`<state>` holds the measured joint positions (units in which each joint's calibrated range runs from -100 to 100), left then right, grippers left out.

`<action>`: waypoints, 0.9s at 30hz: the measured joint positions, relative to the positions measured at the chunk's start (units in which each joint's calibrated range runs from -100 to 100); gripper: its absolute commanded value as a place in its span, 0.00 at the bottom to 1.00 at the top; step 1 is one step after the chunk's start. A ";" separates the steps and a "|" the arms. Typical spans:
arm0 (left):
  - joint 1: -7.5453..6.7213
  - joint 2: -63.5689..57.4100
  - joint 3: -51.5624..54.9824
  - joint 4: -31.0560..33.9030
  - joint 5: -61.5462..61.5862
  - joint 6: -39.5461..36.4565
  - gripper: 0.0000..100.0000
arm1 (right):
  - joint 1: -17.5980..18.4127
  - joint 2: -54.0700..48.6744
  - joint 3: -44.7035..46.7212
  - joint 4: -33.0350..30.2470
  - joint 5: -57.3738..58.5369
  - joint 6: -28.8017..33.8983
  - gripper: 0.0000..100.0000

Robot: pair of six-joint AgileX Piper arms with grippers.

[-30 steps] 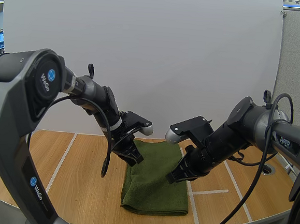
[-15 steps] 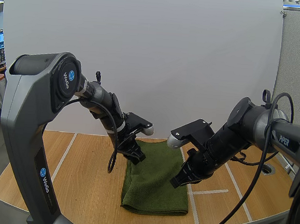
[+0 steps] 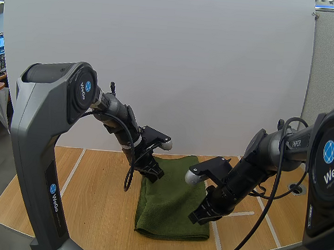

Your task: Fold the towel

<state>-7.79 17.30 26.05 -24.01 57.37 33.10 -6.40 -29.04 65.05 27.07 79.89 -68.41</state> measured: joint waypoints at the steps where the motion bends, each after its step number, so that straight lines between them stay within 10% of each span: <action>1: 0.00 0.00 0.00 0.00 -0.41 0.00 0.54 | 0.00 0.80 0.00 0.00 -0.16 -0.28 0.00; 27: 0.00 0.00 0.00 -0.44 -1.77 0.00 0.54 | 0.00 12.71 1.50 -0.55 -14.22 -1.90 0.00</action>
<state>-7.79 17.30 26.05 -24.44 55.60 33.10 -6.40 -16.34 66.55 26.52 65.68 -70.32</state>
